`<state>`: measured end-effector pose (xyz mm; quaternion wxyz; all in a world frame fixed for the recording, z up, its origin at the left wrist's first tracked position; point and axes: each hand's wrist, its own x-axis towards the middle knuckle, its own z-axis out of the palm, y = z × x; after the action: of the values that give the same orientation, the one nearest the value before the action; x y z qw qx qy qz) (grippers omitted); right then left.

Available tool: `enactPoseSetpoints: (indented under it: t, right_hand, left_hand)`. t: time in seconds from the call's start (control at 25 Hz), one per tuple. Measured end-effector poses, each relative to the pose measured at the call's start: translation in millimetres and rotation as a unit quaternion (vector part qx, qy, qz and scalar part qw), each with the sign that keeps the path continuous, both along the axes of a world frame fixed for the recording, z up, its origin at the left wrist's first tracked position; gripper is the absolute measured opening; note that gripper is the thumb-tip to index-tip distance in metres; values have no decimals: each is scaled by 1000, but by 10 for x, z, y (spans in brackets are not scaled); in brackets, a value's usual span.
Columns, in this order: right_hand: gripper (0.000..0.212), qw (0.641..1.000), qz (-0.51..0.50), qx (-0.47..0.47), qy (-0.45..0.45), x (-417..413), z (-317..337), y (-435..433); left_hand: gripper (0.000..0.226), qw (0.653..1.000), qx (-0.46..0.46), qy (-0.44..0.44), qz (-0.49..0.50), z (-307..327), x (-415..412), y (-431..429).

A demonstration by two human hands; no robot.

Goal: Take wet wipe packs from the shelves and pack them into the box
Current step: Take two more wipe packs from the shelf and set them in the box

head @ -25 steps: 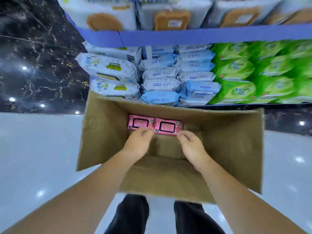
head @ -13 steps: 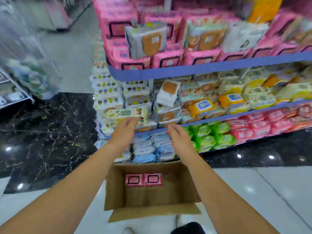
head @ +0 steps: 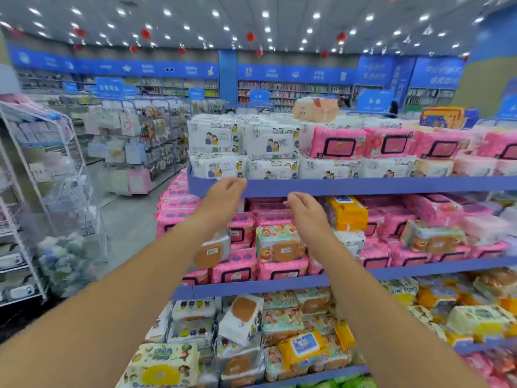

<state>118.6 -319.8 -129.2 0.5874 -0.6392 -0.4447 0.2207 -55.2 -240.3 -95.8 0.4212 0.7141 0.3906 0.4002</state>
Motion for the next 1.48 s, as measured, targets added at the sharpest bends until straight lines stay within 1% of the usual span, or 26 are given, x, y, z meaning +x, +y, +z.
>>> enactPoseSetpoints:
  t: [0.04,0.16,0.24,0.32,0.4,0.56,0.68,0.72,0.76,0.84,0.92,0.96,1.0,1.04,1.12,1.16,1.24,1.28,1.32,1.36,1.44,1.48]
  right_hand:
    - [36,1000,8,9,-22,236,189,93]
    - [41,997,45,21,-67,887,726,337]
    - [42,995,56,24,-85,1228,1023,444]
    - [42,991,55,32,-117,1482,1243,516]
    - [40,987,52,49,-142,1758,1374,575]
    - [40,981,63,40,-177,2428,1499,903]
    - [47,965,77,8,-250,2938,1545,1309]
    - [50,956,83,0,-280,3141,1553,1496]
    - [54,943,90,-13,-320,3335,1571,1683]
    - [63,903,108,-69,-410,3690,1622,2013]
    - [69,865,148,-134,-460,3948,1683,2209]
    - [73,847,174,-160,-476,4017,1711,2229]
    - [79,830,198,-184,-487,4063,1734,2231]
    - [87,816,218,-202,-495,4118,1751,2243]
    - [101,789,240,-224,-519,4158,1750,2236]
    - [102,779,240,-223,-534,4161,1743,2228]
    - [102,772,233,-216,-551,4148,1721,2208]
    - [102,771,232,-212,-554,4144,1715,2202]
    - [102,770,231,-207,-558,4142,1714,2203]
    - [103,770,231,-205,-558,4148,1718,2211]
    - [101,775,232,-205,-551,4153,1718,2208]
    - [99,776,233,-201,-550,4149,1708,2205]
  left_hand:
    - [30,1000,18,1,11,192,231,31]
    - [41,999,27,-1,33,725,831,164]
    - [41,999,26,4,38,980,1131,257]
    - [32,999,39,7,27,1146,1356,359]
    - [27,998,68,8,11,1285,1622,463]
    - [38,993,112,26,22,1529,2178,753]
    - [21,990,124,53,43,1646,2640,1169]
    - [24,989,119,66,60,1685,2834,1391]
    - [27,988,110,77,79,1746,3024,1586]
    - [27,991,54,76,101,1836,3418,1984]
    - [57,991,-27,62,114,1895,3806,2351]
    - [64,990,-70,48,111,1897,3963,2476]
    - [60,989,-101,33,103,1881,4095,2572]
    - [52,987,-123,32,97,1864,4226,2708]
    - [39,982,-146,56,107,1891,4377,2903]
    - [39,977,-160,71,120,1945,4401,2982]
    - [48,963,-207,112,130,2037,4396,3063]
    - [53,957,-228,135,119,2081,4383,3041]
    - [53,955,-234,147,110,2110,4386,3028]
    - [48,955,-236,142,107,2110,4399,3008]
    - [35,957,-257,93,92,2044,4447,3024]
    - [35,958,-266,61,94,2012,4460,3025]
